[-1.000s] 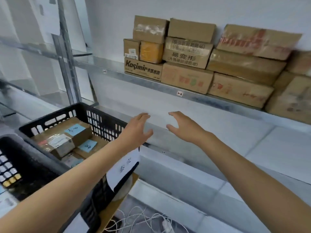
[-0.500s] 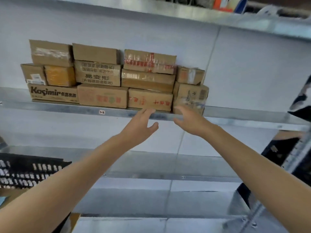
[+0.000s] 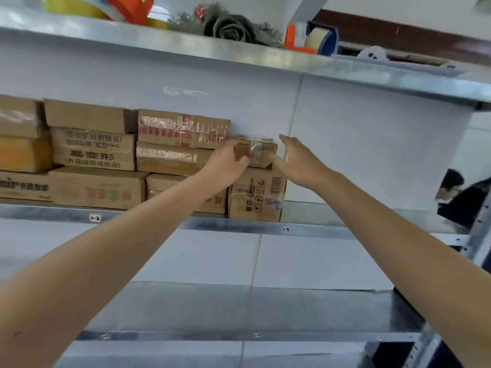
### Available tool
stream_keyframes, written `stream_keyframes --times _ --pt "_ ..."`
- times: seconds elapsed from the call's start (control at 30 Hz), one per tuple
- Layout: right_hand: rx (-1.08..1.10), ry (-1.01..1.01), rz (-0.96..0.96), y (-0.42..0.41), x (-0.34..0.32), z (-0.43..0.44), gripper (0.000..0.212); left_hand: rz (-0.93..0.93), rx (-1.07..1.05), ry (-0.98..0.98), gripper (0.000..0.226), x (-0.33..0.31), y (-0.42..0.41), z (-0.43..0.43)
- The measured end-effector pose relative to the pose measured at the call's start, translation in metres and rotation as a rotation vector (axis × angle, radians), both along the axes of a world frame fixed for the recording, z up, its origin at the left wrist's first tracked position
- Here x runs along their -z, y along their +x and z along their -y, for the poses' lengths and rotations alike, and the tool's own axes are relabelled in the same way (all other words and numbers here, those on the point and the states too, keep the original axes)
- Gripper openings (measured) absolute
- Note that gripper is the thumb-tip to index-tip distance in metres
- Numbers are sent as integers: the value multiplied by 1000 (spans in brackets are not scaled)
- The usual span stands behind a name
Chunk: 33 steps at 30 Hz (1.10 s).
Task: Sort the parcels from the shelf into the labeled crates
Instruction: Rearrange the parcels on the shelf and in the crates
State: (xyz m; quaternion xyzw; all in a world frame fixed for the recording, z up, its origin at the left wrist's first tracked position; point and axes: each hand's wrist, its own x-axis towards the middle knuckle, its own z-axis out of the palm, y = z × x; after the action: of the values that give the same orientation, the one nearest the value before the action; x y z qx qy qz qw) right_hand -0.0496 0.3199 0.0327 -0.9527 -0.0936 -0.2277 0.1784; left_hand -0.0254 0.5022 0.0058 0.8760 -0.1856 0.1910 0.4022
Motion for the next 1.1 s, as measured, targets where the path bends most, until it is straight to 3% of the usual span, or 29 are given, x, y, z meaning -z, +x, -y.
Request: stream_keyframes --times 0.23,0.33,0.43,0.6,0.83,0.97,1.1 --pt "-56 173 -130 45 -1 22 69 -97 -47 -182 30 -7 40 28" --pt "-133 288 -181 60 2 24 62 -149 -47 -208 51 -4 49 35" --pt "-195 377 -219 73 12 21 75 -175 -89 -250 68 -3 49 42" --pt "-331 278 -129 70 40 29 79 -73 -91 -312 47 0 34 53" --pt "-594 520 76 16 38 19 53 54 -74 -565 36 0 -26 37" --pt "-701 581 39 -10 46 8 63 94 -97 -556 30 -1 -61 4" --pt "-770 665 -6 -28 59 -19 52 78 -142 -619 28 14 -94 -29"
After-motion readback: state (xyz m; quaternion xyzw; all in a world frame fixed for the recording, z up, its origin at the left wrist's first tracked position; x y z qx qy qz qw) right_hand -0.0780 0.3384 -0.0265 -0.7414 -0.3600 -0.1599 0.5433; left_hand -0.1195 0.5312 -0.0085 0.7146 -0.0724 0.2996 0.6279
